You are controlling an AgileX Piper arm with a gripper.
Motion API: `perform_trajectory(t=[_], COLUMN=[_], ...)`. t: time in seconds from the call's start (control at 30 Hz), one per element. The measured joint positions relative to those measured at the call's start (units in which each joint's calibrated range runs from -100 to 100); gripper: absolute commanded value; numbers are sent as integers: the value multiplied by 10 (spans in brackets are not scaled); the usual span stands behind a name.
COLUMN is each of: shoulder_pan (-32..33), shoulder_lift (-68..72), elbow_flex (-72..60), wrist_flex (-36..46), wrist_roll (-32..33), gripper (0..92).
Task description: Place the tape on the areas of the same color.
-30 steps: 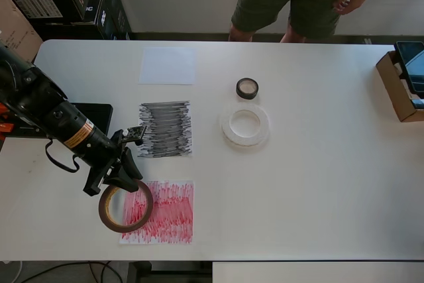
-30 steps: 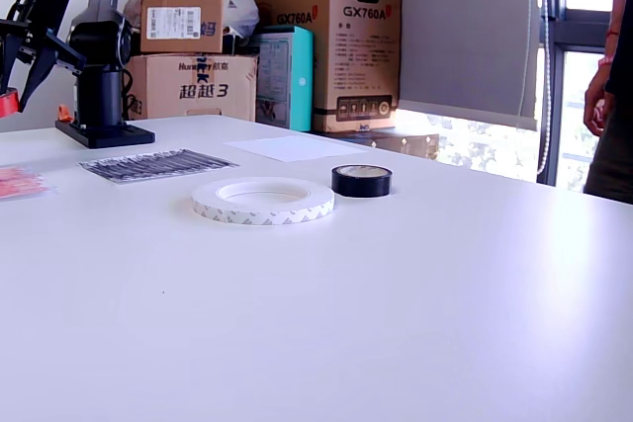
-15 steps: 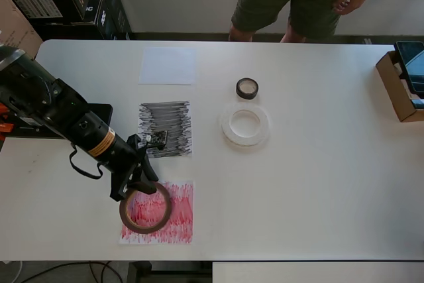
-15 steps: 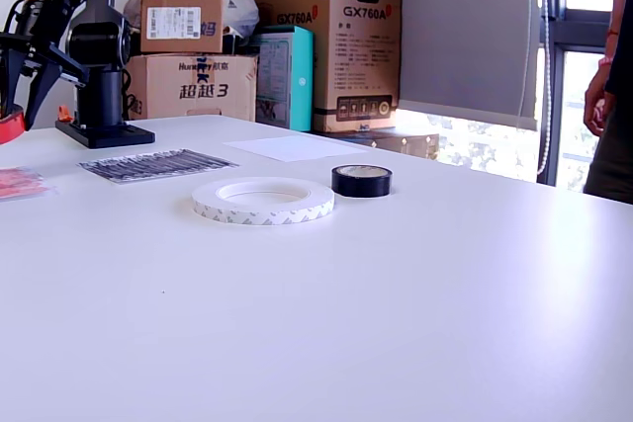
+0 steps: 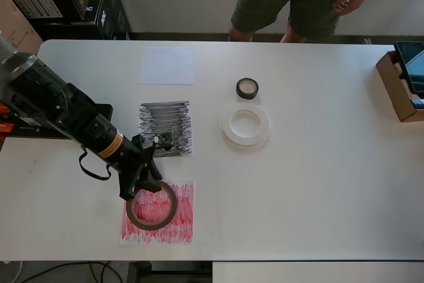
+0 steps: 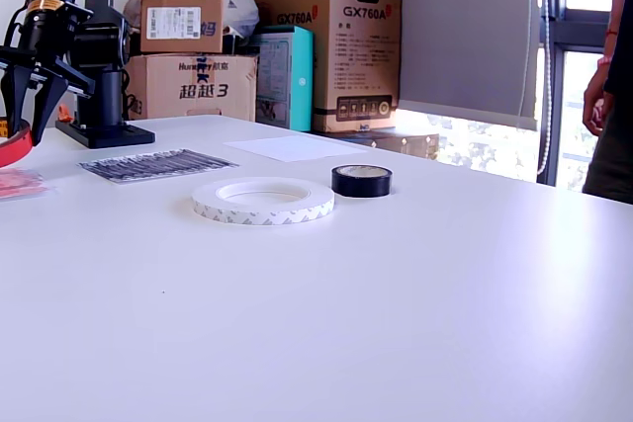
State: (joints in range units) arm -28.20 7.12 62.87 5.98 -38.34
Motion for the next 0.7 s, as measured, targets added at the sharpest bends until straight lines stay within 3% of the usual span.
perform_trajectory(t=[0.7], shoulder_pan=[0], shoulder_lift=[64], elbow_flex=[-31], wrist_flex=[1], wrist_roll=[0], gripper=[7])
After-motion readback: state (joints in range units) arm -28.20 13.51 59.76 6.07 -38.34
